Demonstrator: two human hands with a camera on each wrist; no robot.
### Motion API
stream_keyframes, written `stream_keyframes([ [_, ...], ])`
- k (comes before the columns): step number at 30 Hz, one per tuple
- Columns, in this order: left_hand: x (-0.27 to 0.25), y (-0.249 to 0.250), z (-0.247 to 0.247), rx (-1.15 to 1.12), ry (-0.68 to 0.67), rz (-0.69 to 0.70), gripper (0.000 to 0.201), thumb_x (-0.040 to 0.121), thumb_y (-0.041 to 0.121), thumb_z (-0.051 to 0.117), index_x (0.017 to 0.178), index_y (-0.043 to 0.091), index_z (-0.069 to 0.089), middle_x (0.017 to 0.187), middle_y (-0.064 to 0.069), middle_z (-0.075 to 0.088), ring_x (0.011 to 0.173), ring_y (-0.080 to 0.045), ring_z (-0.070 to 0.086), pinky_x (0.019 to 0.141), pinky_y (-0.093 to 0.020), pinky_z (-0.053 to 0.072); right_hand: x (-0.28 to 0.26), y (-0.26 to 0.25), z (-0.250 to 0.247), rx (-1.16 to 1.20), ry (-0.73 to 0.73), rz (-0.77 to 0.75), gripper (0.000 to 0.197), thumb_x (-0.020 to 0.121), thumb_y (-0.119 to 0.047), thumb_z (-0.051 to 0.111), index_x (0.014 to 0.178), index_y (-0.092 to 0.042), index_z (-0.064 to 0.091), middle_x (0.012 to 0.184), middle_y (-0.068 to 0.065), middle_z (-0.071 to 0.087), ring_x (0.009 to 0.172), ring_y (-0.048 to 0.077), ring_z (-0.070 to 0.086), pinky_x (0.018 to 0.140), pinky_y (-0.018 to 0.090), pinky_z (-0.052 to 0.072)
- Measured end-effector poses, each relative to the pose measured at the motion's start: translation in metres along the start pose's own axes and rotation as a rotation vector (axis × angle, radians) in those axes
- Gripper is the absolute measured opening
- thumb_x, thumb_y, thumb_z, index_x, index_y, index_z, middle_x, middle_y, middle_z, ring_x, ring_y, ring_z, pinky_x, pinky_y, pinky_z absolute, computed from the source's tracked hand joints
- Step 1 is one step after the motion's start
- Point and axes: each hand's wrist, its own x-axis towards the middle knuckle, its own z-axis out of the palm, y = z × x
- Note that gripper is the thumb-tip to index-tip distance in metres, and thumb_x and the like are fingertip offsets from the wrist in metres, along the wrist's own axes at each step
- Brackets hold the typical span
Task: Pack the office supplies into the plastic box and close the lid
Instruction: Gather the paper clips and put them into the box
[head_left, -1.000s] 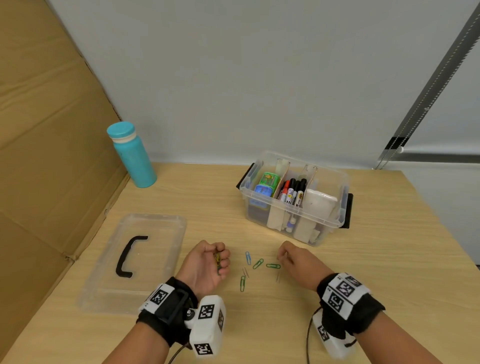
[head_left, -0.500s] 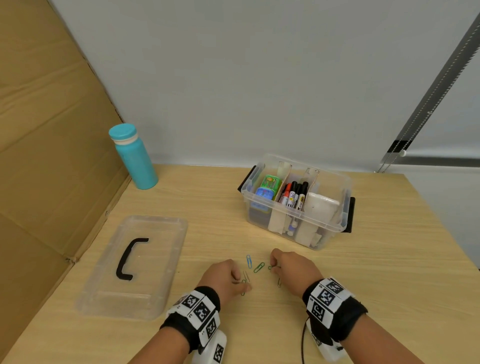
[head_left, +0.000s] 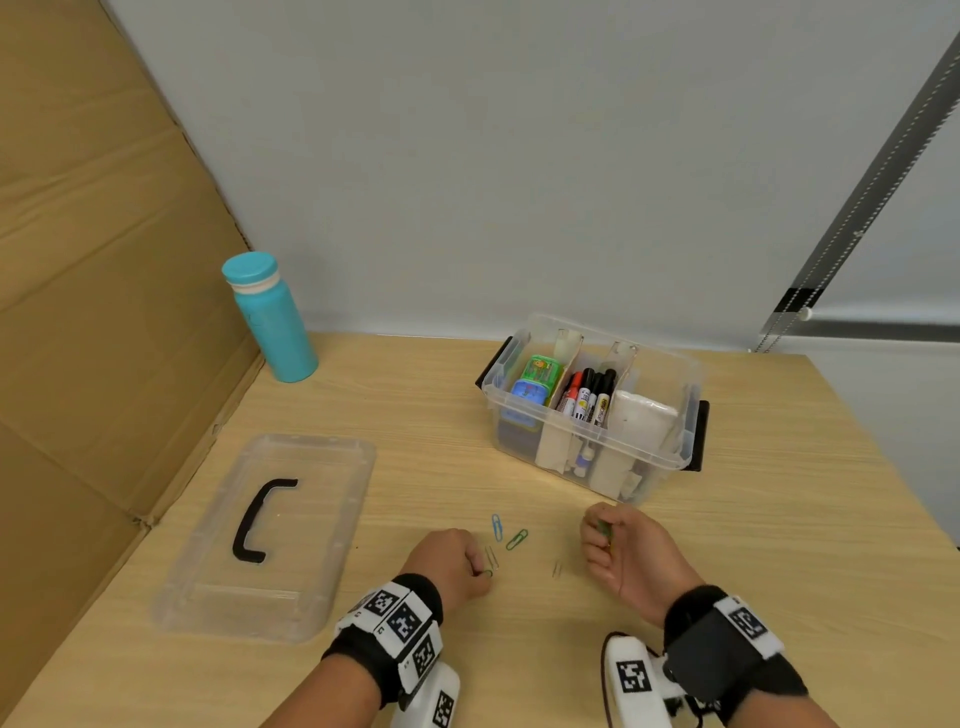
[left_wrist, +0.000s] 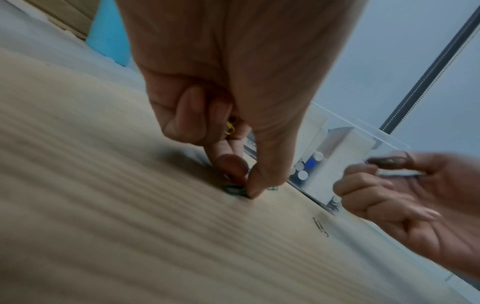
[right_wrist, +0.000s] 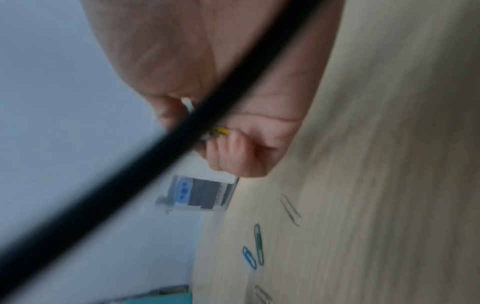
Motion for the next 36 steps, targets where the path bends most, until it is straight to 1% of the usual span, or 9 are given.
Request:
stream_keyframes([
  [5, 0.000, 0.002, 0.000, 0.103, -0.013, 0.100, 0.030, 0.080, 0.015, 0.061, 0.062, 0.030, 0.042, 0.073, 0.012, 0.046, 0.074, -0.011, 0.049, 0.075, -0.024, 0.045, -0.007, 0.009, -0.010, 0.046, 0.109, 0.030, 0.023, 0.091, -0.020, 0.035, 0.084, -0.007, 0.052, 0.065, 0.005, 0.045, 0.049, 0.014, 0.036, 0.037, 0.022, 0.031],
  [11, -0.006, -0.002, -0.001, 0.059, 0.015, 0.140, 0.026, 0.086, 0.016, 0.056, 0.069, 0.030, 0.042, 0.075, 0.011, 0.049, 0.072, -0.009, 0.050, 0.075, -0.023, 0.046, -0.009, 0.008, 0.004, -0.786, 0.249, 0.052, 0.029, 0.098, -0.020, 0.039, 0.085, -0.015, 0.065, 0.065, -0.008, 0.045, 0.057, 0.010, 0.039, 0.046, 0.018, 0.032],
  [17, -0.008, -0.016, -0.010, -0.079, 0.087, 0.089, 0.018, 0.083, 0.028, 0.066, 0.084, 0.028, 0.048, 0.076, 0.011, 0.054, 0.071, -0.005, 0.052, 0.064, -0.011, 0.039, 0.000, 0.024, 0.023, -1.534, 0.361, 0.001, 0.026, 0.089, -0.044, 0.053, 0.083, -0.019, 0.049, 0.081, -0.004, 0.056, 0.070, 0.012, 0.051, 0.059, 0.025, 0.040],
  [22, -0.013, -0.005, 0.002, 0.129, 0.066, 0.098, 0.016, 0.081, 0.031, 0.067, 0.086, 0.022, 0.055, 0.095, 0.002, 0.058, 0.086, -0.012, 0.055, 0.081, -0.025, 0.047, 0.007, 0.029, 0.041, -1.653, 0.378, -0.032, 0.017, 0.093, -0.028, 0.043, 0.098, -0.015, 0.054, 0.094, 0.000, 0.058, 0.080, 0.018, 0.052, 0.070, 0.029, 0.043],
  [26, -0.013, -0.002, 0.005, 0.180, 0.049, 0.130, 0.013, 0.088, 0.019, 0.055, 0.098, 0.013, 0.062, 0.097, 0.000, 0.055, 0.088, -0.014, 0.053, 0.084, -0.025, 0.044, 0.009, 0.023, 0.046, -1.654, 0.300, 0.056, 0.016, 0.090, -0.025, 0.045, 0.076, -0.019, 0.043, 0.079, -0.003, 0.049, 0.076, 0.018, 0.050, 0.067, 0.028, 0.043],
  [28, -0.014, -0.002, 0.004, 0.162, 0.026, 0.147, 0.012, 0.089, 0.017, 0.052, 0.098, 0.013, 0.060, 0.094, 0.003, 0.050, 0.086, -0.014, 0.051, 0.083, -0.024, 0.043, 0.009, 0.022, 0.049, -1.690, 0.305, 0.055, 0.009, 0.091, -0.023, 0.045, 0.085, -0.017, 0.048, 0.082, -0.003, 0.048, 0.077, 0.018, 0.049, 0.068, 0.028, 0.042],
  [31, -0.014, -0.003, -0.004, -0.120, -0.034, 0.150, 0.012, 0.093, 0.014, 0.049, 0.088, 0.025, 0.053, 0.086, 0.007, 0.055, 0.082, -0.009, 0.054, 0.075, -0.016, 0.045, 0.009, 0.024, 0.049, -1.710, 0.347, 0.000, 0.011, 0.093, -0.019, 0.041, 0.101, -0.014, 0.047, 0.088, -0.001, 0.048, 0.078, 0.018, 0.048, 0.068, 0.028, 0.040],
  [34, -0.014, -0.001, -0.014, -0.840, -0.129, -0.055, 0.022, 0.094, 0.003, 0.039, 0.089, 0.015, 0.057, 0.068, 0.005, 0.046, 0.050, -0.005, 0.041, 0.043, -0.014, 0.032, 0.009, 0.024, 0.047, -1.731, 0.345, -0.027, 0.014, 0.093, -0.019, 0.041, 0.102, -0.014, 0.051, 0.090, 0.001, 0.053, 0.078, 0.019, 0.051, 0.069, 0.029, 0.042],
  [36, -0.011, -0.001, -0.022, -1.320, -0.198, -0.158, 0.020, 0.089, 0.004, 0.035, 0.082, 0.010, 0.053, 0.066, -0.001, 0.043, 0.043, -0.007, 0.033, 0.036, -0.017, 0.026, 0.010, 0.022, 0.045, -1.742, 0.315, -0.006, 0.017, 0.092, -0.021, 0.044, 0.103, -0.015, 0.055, 0.092, 0.000, 0.055, 0.082, 0.019, 0.054, 0.070, 0.028, 0.043],
])
